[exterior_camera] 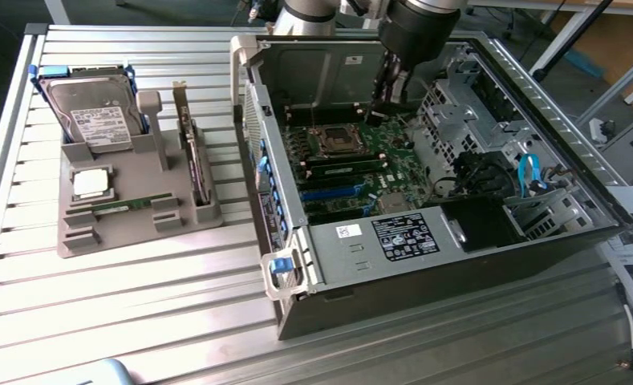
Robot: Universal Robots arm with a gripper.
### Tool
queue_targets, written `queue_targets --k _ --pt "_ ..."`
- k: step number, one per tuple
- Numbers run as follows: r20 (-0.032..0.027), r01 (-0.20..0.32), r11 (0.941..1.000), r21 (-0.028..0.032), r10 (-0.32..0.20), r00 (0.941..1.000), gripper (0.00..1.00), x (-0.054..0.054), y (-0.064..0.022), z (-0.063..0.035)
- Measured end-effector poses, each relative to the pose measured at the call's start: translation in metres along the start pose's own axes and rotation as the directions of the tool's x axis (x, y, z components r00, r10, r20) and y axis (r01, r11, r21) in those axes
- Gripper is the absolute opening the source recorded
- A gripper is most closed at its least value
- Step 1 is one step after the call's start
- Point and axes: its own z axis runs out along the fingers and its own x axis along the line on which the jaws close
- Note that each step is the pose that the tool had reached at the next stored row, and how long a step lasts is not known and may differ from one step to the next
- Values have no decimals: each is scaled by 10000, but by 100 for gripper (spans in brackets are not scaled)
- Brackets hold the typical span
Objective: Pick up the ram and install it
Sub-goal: 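Press down the ram until it locks into place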
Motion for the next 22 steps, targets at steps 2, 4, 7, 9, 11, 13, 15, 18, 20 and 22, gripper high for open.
queue_targets --k 2,4,7,9,11,13,15,18,20,22 --pt "2 -336 9994 -6 336 9994 11 0 0 0" --pt "3 -683 9977 -12 683 9977 11 0 0 0" --pt "5 -1144 9934 -21 1144 9934 11 0 0 0" --pt "5 -1457 9893 -26 1457 9893 11 0 0 0" --pt "6 -1753 9845 -31 1753 9845 11 0 0 0" --pt "6 -2038 9790 -37 2038 9790 11 0 0 0" --pt "7 -2358 9718 -43 2358 9718 11 0 0 0" --pt "7 -2898 9571 -53 2898 9571 11 0 0 0" --pt "7 -3198 9475 -58 3199 9475 11 0 0 0" --pt "6 -3481 9374 -64 3481 9374 11 0 0 0"
